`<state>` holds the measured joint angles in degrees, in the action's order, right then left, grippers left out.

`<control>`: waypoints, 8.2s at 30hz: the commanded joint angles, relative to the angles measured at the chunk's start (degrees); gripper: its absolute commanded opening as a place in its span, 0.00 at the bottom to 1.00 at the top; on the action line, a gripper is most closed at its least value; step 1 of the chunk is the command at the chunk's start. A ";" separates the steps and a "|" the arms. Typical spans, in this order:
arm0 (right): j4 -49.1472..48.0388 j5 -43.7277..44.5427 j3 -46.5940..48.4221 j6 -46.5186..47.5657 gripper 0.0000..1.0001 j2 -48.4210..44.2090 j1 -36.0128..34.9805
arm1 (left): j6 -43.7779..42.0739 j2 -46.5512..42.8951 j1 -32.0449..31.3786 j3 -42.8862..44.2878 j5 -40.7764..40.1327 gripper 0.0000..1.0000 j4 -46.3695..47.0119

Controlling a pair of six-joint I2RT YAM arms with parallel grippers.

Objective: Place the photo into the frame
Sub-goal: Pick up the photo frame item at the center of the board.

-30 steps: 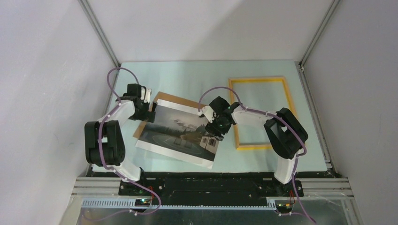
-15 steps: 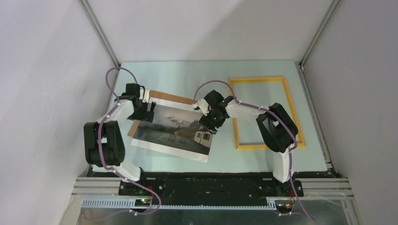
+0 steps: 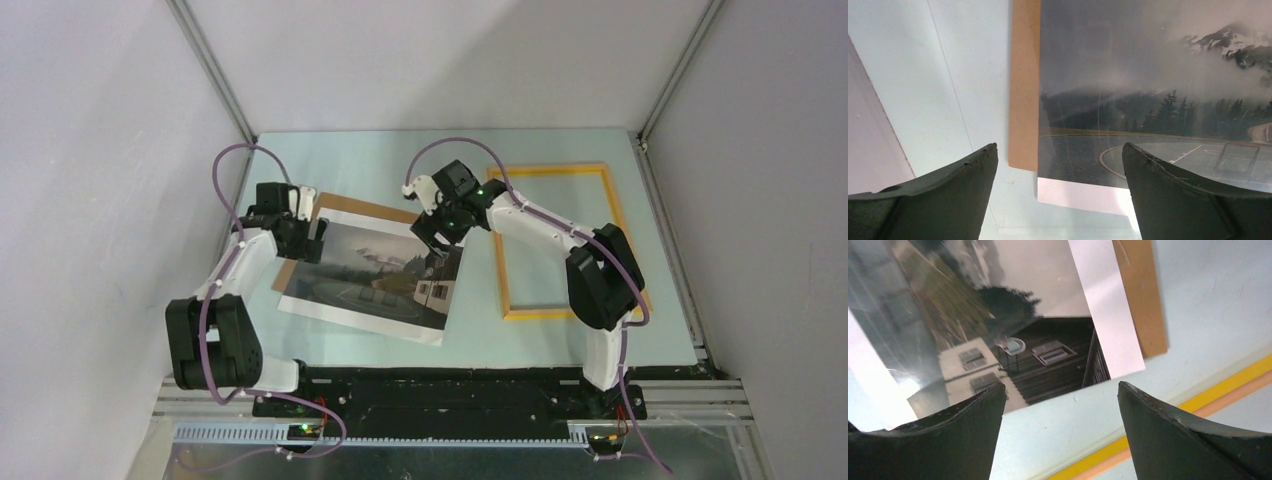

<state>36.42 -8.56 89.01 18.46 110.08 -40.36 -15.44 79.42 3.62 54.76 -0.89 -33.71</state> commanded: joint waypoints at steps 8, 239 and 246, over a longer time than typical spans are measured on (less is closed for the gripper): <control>-0.79 -5.67 8.09 -4.15 0.85 4.92 -3.41 | 5.11 9.42 5.07 8.03 3.84 0.98 -1.38; 7.17 -26.91 10.24 8.37 0.99 -36.25 19.18 | -12.31 -2.15 -26.55 65.85 29.42 0.00 -40.88; 10.73 -31.56 10.95 13.01 0.99 -36.37 19.16 | -17.48 -3.89 -31.60 63.99 26.38 0.00 -42.42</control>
<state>44.58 -36.10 97.86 27.40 74.06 -21.50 -28.16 78.54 -25.69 118.98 27.38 -76.25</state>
